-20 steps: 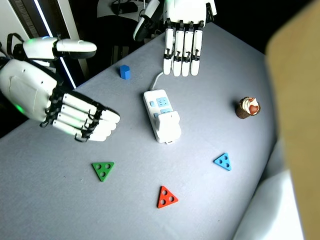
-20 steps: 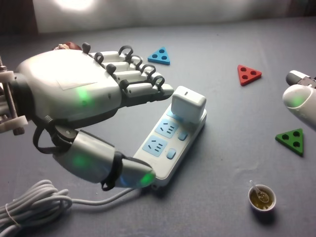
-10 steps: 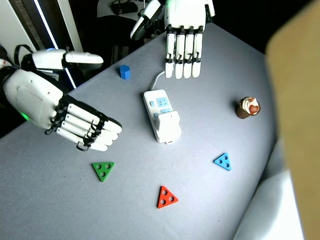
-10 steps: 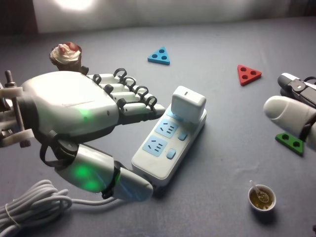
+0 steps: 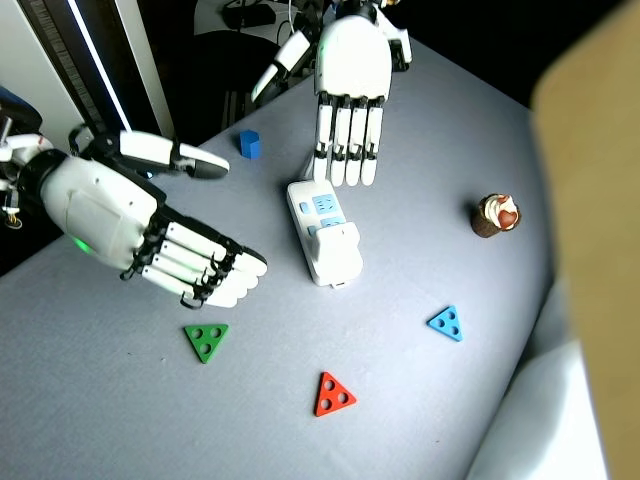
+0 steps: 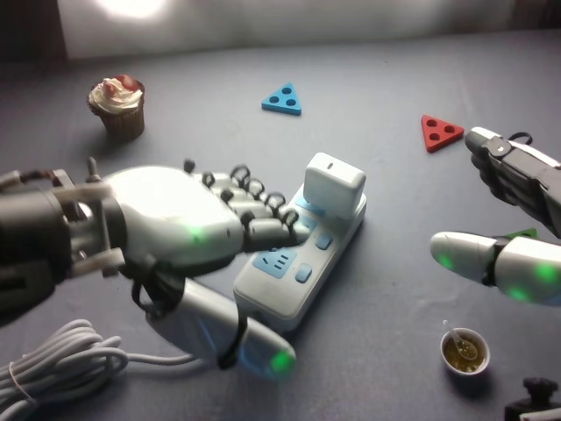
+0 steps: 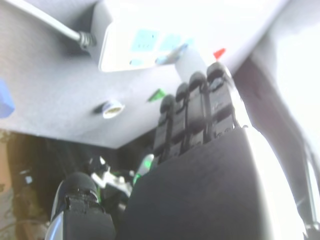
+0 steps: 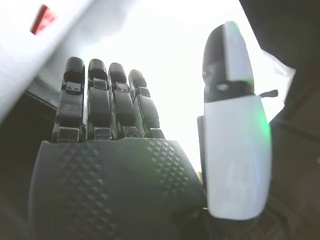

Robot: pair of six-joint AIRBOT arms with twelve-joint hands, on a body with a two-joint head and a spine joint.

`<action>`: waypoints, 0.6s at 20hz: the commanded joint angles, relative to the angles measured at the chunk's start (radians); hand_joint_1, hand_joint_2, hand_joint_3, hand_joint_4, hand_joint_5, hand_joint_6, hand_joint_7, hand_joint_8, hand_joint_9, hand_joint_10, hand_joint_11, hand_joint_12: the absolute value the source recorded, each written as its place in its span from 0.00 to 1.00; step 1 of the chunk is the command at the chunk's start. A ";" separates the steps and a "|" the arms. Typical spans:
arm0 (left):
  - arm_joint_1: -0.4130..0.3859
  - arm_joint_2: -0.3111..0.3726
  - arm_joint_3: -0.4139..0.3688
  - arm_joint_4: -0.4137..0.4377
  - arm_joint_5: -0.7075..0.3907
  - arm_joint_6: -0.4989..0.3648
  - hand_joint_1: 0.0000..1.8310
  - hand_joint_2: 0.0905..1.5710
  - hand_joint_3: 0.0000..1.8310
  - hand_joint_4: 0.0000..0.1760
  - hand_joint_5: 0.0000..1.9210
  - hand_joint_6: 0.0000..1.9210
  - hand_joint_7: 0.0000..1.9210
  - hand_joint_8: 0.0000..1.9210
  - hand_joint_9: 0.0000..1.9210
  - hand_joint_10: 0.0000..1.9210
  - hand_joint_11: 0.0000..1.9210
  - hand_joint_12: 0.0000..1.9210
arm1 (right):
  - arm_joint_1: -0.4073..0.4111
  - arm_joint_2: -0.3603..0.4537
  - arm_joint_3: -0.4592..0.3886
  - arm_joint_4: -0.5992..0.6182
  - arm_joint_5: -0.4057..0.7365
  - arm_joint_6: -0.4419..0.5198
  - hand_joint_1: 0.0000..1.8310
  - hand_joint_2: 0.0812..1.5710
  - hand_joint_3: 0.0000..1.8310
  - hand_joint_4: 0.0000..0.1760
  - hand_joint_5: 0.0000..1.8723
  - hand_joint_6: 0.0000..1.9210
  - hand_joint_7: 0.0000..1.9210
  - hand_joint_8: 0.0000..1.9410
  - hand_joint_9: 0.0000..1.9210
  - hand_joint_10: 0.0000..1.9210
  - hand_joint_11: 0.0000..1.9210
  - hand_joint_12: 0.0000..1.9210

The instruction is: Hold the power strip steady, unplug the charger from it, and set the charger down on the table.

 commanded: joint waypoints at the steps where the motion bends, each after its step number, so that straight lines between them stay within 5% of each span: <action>1: 0.002 -0.013 0.008 -0.009 -0.098 0.000 0.00 0.60 0.00 0.00 0.04 0.00 0.04 0.01 0.04 0.00 0.02 0.03 | 0.016 -0.004 0.009 -0.042 0.080 0.002 0.65 0.61 0.00 0.00 0.10 0.00 0.10 0.00 0.11 0.00 0.01 0.26; 12: 0.040 -0.119 0.078 -0.012 -0.095 0.017 0.00 0.60 0.00 0.00 0.04 0.00 0.04 0.00 0.04 0.00 0.03 0.04 | 0.114 -0.098 0.092 0.047 -0.012 -0.023 0.63 0.63 0.00 0.00 0.12 0.00 0.12 0.00 0.12 0.00 0.01 0.29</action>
